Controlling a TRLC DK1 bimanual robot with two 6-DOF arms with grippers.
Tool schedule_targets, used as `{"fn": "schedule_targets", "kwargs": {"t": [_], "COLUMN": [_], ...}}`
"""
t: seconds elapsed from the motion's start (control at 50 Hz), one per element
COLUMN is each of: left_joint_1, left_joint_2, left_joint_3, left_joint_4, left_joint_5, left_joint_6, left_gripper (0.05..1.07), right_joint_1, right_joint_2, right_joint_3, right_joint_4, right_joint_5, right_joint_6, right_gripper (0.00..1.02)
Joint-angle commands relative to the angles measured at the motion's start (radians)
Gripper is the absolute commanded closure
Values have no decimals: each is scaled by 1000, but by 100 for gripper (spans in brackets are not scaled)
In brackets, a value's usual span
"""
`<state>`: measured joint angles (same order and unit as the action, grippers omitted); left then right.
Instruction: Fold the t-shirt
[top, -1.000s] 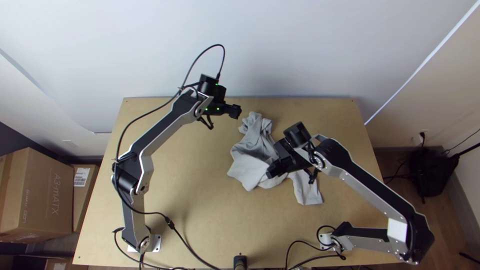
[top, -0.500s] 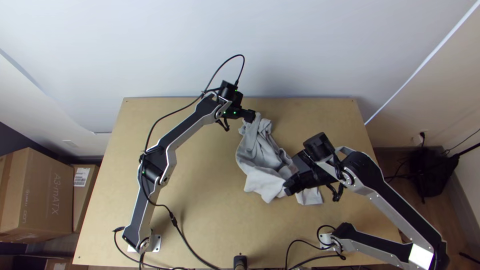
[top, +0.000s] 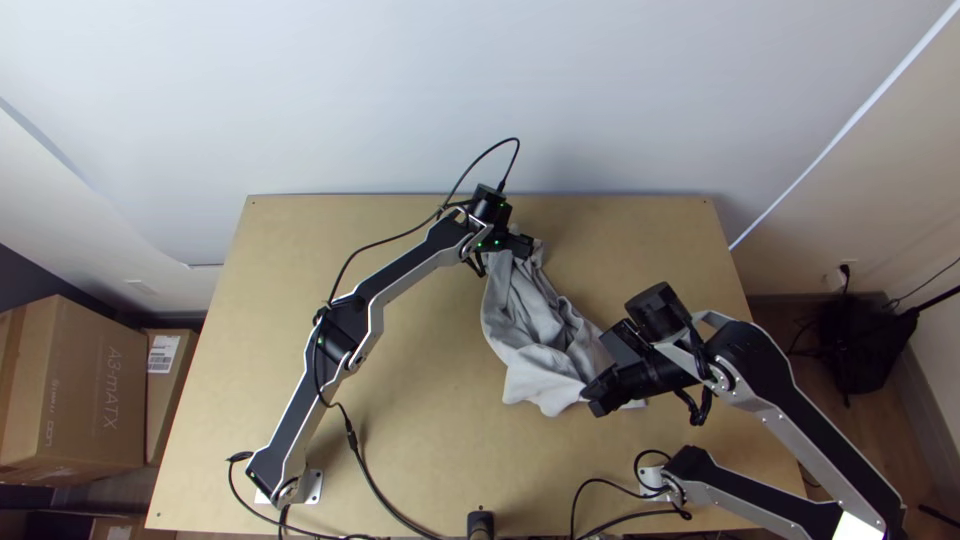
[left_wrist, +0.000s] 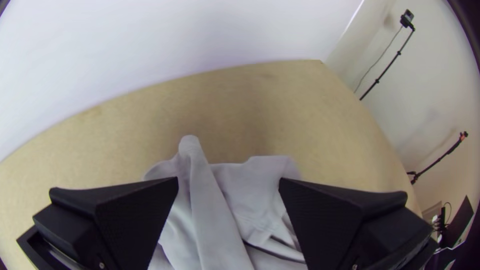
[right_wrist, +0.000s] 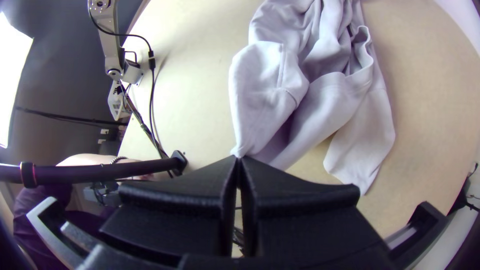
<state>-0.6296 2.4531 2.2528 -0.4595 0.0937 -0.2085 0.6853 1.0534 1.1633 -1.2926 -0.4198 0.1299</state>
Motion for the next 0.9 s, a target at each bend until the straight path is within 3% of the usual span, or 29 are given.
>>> {"fn": "schedule_targets", "kwargs": {"t": [0.0, 0.18, 0.8, 0.82, 0.88], "left_joint_1": [-1, 10, 56, 57, 59], "left_joint_2": [34, 37, 26, 26, 29], "left_joint_3": [37, 42, 27, 25, 24], "left_joint_4": [33, 42, -34, -36, -36], "left_joint_5": [-31, -29, -26, -28, -32], "left_joint_6": [-6, -12, -58, -58, -63], "left_gripper": [11, 17, 17, 18, 34], "right_joint_1": [5, 11, 14, 14, 14], "right_joint_2": [-27, -52, -72, -72, -70], "right_joint_3": [-30, -79, -131, -129, -123], "right_joint_4": [-14, -13, 3, 4, 7], "right_joint_5": [-17, -16, -16, -16, -16], "right_joint_6": [8, 16, 16, 16, 17], "right_gripper": [100, 100, 100, 100, 100]}}
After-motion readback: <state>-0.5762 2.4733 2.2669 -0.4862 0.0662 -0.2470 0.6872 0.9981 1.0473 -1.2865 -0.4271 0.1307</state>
